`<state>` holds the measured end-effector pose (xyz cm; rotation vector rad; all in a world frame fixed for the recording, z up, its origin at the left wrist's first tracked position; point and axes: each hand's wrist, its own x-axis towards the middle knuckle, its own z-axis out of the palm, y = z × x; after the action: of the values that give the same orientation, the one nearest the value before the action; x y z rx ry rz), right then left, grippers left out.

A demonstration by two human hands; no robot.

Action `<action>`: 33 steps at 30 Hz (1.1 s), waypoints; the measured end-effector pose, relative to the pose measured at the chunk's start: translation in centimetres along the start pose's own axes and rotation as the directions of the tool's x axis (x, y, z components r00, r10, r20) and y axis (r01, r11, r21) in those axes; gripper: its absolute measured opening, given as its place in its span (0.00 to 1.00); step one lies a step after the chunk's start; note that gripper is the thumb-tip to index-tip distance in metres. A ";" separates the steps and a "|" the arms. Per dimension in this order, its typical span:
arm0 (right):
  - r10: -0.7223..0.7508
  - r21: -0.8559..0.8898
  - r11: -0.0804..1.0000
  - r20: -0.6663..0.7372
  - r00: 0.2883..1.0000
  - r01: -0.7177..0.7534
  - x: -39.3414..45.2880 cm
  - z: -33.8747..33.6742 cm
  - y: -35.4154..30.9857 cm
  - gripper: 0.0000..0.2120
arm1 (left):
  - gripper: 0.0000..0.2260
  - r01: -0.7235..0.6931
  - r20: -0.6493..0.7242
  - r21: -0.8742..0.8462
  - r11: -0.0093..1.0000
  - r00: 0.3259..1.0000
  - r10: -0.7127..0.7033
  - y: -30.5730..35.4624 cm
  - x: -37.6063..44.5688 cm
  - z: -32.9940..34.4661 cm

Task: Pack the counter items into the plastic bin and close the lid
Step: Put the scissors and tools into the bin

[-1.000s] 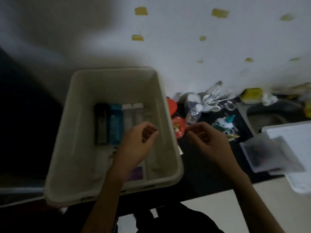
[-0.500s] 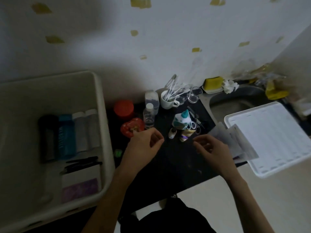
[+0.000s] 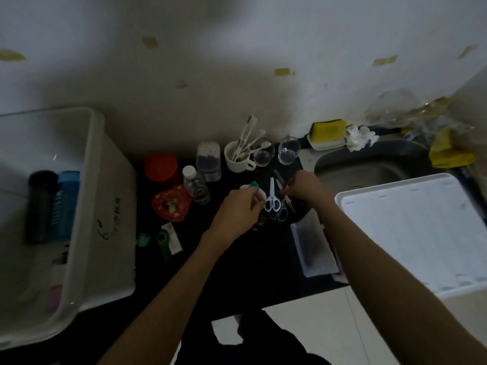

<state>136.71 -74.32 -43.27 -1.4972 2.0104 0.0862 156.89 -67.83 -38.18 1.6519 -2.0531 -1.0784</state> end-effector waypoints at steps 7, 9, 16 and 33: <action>0.228 -0.171 0.960 0.024 0.973 -0.221 5.3 5.7 0.7 0.46 | 0.05 0.056 0.052 -0.081 0.995 0.997 -0.052 1.1 3.1 1.5; 0.255 -0.197 0.948 0.002 0.967 -0.250 5.3 6.4 0.2 0.50 | 0.06 0.065 0.060 -0.137 0.988 0.997 -0.057 0.9 3.1 1.3; 0.290 -0.137 0.950 0.061 0.955 -0.280 7.1 7.1 0.3 0.56 | 0.06 0.074 0.012 -0.230 0.970 0.997 -0.073 0.0 3.8 0.2; 0.191 0.188 0.955 0.194 0.962 -0.228 7.6 6.4 0.6 0.22 | 0.06 0.048 -0.013 -0.237 0.970 0.999 -0.052 1.8 7.9 -1.0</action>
<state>137.73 -77.93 -52.45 -1.1035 1.9642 0.0866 153.92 -75.38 -38.02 1.5940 -1.7997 -1.2642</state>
